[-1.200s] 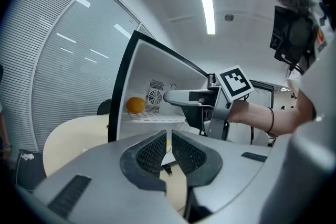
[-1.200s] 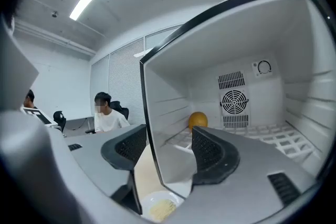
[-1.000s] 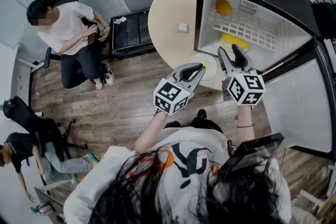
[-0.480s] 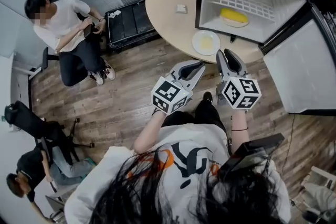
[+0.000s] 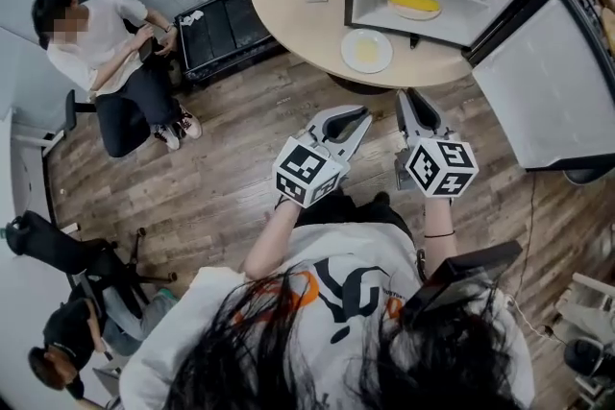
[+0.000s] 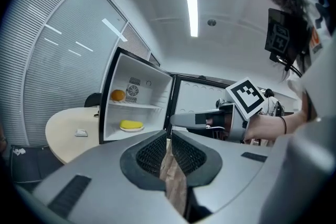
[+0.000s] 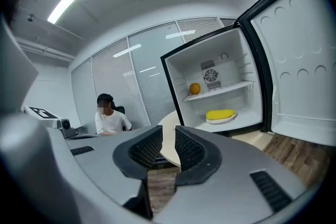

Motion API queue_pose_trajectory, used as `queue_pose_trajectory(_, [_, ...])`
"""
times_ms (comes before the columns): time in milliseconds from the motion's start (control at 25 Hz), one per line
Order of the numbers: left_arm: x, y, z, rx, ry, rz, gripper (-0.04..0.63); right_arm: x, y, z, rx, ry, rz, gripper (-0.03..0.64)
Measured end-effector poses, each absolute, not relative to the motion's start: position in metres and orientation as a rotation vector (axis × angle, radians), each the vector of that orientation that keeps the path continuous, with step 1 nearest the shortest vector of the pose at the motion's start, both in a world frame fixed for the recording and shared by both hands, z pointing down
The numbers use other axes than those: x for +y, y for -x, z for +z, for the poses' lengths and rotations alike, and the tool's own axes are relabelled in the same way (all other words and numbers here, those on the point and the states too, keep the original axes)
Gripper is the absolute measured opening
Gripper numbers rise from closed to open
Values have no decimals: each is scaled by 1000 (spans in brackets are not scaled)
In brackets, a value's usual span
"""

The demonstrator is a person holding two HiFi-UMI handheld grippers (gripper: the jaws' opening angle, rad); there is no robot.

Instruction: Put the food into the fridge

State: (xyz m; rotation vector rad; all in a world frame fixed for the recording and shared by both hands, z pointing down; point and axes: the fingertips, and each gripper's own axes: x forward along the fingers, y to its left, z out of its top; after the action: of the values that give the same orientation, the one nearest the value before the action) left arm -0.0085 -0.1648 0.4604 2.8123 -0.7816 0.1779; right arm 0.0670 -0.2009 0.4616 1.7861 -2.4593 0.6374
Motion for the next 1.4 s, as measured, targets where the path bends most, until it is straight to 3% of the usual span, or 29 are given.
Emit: queue_pose_trajectory(1400, [6, -70, 458, -900, -2714, 162, 23, -22, -126, 467, -2541, -1608, 694, 61])
